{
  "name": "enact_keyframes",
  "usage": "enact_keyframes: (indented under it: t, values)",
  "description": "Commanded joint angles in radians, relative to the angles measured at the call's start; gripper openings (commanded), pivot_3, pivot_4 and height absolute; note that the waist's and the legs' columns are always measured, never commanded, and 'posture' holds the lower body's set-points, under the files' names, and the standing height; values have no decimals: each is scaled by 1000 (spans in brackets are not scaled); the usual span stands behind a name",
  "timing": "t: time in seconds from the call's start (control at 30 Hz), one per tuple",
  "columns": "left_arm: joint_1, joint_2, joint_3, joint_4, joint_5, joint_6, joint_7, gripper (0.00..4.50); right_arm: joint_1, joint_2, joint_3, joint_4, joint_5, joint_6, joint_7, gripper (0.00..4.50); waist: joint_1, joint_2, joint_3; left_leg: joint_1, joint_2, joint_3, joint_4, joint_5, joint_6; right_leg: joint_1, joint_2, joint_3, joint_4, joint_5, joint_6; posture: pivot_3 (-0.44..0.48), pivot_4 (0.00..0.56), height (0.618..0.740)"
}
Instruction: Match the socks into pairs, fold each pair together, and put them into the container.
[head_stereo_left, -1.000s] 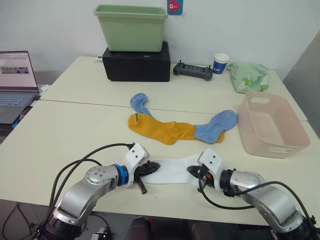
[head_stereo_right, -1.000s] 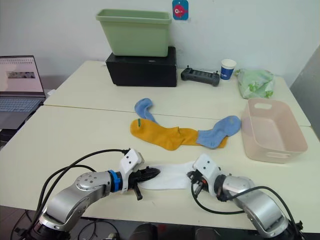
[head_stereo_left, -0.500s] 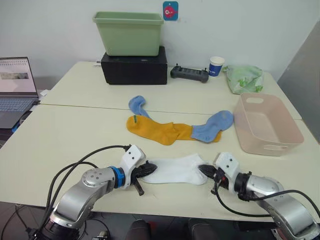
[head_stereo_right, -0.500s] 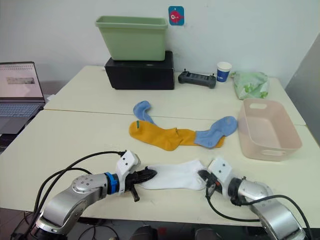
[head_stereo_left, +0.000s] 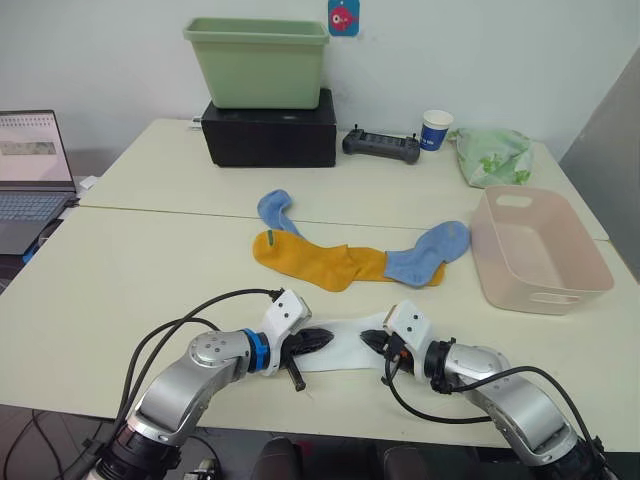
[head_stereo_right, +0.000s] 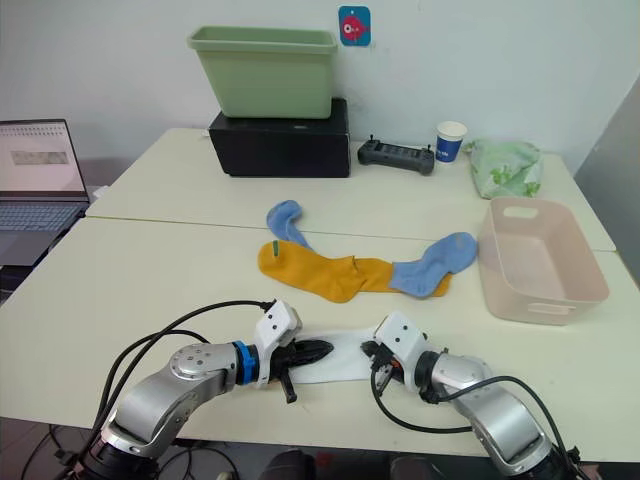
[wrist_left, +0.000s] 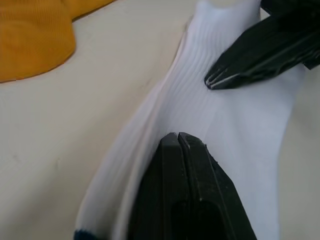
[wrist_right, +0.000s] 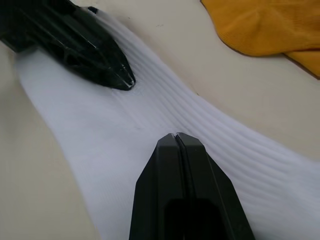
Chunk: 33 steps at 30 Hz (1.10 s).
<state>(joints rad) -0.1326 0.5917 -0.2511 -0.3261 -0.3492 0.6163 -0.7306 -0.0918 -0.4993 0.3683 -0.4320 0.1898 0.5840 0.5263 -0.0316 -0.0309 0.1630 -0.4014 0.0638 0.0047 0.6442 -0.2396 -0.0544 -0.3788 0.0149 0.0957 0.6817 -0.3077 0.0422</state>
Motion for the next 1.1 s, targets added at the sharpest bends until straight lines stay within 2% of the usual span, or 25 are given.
enact_keyframes:
  t: [0.03, 0.23, 0.47, 0.6, 0.7, 0.83, 0.97, 1.1]
  values:
    - [28, 15, -29, 48, 50, -15, -7, 0, 24, -13, -79, 15, 3, -20, -1, 29, 0, 0, 0, 0, 0, 0, 0, 0, 0, 0, 0, 0, 0, 0, 0, 0, 150, 719]
    - [19, 7, -27, 63, 59, -32, -16, 0, 65, 2, -232, 50, 30, 8, -44, 29, 0, 0, -1, 3, 0, 0, 1, 0, 0, 4, 0, 1, 0, 0, -2, 0, 150, 719]
    - [-61, -21, 10, 12, 23, -29, -28, 0, 119, 3, -303, -86, 123, 27, 10, 29, 0, 1, 0, 2, 0, 0, 0, 0, 0, 3, 0, 0, 0, 1, 1, 0, 150, 719]
    - [-139, -22, -8, -25, 8, 1, -67, 0, 143, 36, -381, -167, 218, 103, -23, 29, 1, 1, 1, -1, 0, -1, 0, 0, 0, 1, 0, -1, 0, 1, 1, 0, 150, 719]
    - [-130, -17, -36, 2, 37, -13, -78, 0, 150, 69, -407, -159, 242, 129, -52, 926, -2, 1, 1, -1, 0, 0, 0, 0, 0, 1, 0, 1, -1, 1, 1, 0, 150, 719]
    - [-117, -10, -65, 33, 70, -40, -96, 0, 166, 85, -397, -150, 236, 139, -75, 2402, -3, 2, 2, -1, 0, -1, -1, 0, 0, -1, 1, 1, 0, 0, 0, 0, 150, 719]
    - [-107, -19, -76, 58, 88, -53, -102, 0, 167, 104, -327, -112, 181, 138, -117, 3789, -2, 2, 2, -1, 0, -1, -1, 0, 0, -1, 1, 0, 0, 0, 0, 0, 150, 719]
    - [-105, -21, -69, 57, 91, -52, -106, 0, 214, 88, -252, -112, 132, 152, -130, 3789, -1, 2, 1, -1, 0, 0, -1, 0, 0, -1, 1, 1, 0, 0, 0, 0, 150, 719]
